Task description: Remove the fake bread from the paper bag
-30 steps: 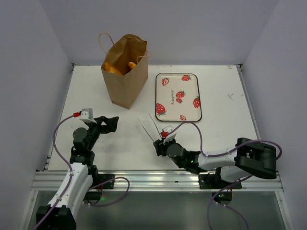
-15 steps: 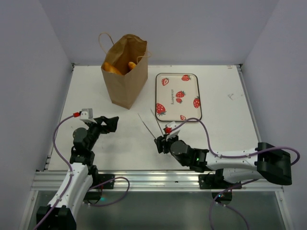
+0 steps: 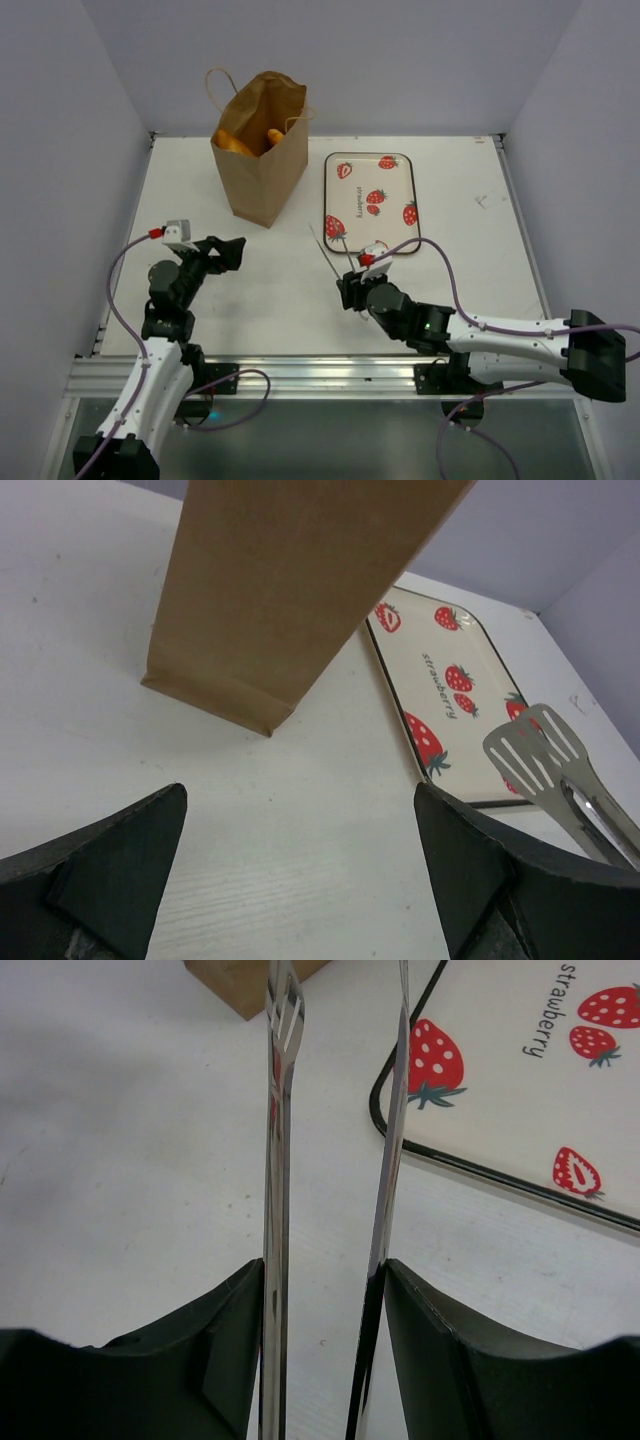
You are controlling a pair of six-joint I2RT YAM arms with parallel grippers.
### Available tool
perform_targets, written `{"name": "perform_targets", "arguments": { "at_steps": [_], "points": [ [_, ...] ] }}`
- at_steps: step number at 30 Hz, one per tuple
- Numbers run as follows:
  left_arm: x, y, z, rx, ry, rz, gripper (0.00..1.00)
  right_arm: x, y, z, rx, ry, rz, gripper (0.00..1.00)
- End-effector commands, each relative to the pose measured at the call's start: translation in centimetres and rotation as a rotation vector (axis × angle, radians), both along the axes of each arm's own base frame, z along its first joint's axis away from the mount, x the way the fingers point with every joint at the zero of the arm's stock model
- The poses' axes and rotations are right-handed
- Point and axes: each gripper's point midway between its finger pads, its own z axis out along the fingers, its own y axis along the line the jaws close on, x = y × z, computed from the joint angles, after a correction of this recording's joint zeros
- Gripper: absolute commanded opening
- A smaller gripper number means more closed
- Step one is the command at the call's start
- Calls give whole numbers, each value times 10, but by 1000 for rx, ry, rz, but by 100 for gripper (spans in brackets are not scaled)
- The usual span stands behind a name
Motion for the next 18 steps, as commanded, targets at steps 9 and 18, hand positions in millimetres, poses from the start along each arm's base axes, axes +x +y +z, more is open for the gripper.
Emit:
{"name": "perform_targets", "arguments": {
  "at_steps": [9,18],
  "points": [
    [38,10,135,-52,-24,74,100,15,-34,26,46,22,-88,50],
    [106,13,211,2,3,-16,100,13,-53,41,55,18,-97,48]
  ]
}}
